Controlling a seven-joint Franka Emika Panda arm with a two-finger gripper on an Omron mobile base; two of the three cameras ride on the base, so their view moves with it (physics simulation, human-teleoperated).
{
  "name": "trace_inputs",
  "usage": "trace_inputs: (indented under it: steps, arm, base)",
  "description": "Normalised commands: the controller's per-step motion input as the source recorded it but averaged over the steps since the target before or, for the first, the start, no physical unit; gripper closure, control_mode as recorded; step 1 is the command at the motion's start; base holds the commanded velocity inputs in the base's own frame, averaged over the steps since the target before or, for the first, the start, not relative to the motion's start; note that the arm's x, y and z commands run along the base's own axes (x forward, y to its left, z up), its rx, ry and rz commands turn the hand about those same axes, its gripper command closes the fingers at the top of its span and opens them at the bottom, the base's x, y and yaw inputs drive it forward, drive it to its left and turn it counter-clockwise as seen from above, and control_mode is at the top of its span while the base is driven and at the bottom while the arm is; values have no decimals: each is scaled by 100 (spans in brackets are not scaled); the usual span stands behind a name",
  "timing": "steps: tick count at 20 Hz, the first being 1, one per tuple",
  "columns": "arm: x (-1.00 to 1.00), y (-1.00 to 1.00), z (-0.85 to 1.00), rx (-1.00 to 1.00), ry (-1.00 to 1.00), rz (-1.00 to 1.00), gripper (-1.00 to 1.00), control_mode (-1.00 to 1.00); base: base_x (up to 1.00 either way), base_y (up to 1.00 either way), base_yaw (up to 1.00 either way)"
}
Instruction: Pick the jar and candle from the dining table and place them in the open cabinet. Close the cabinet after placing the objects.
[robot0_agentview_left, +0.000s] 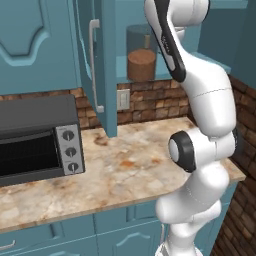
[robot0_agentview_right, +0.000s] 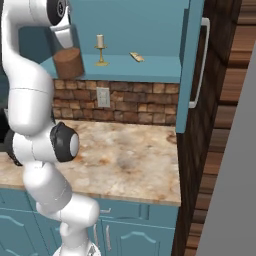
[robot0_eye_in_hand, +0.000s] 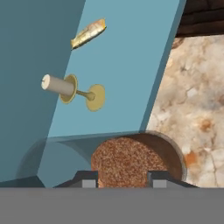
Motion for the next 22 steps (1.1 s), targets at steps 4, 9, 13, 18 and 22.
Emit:
trace_inputs:
  steps: [4, 9, 13, 18, 22]
  arm:
    - [3, 0, 6, 7, -1, -2, 100, -100]
    - [23, 5, 0, 2, -2, -2, 100, -100]
    - [39, 17, -7, 0, -8, -2, 100, -100]
    - [46, 18, -10, 0, -7, -3, 100, -100]
    - [53, 18, -18, 0, -5, -3, 100, -100]
  base:
    - [0, 0, 0]
    - [0, 0, 0]
    - [0, 0, 0]
    - [0, 0, 0]
    - [0, 0, 0]
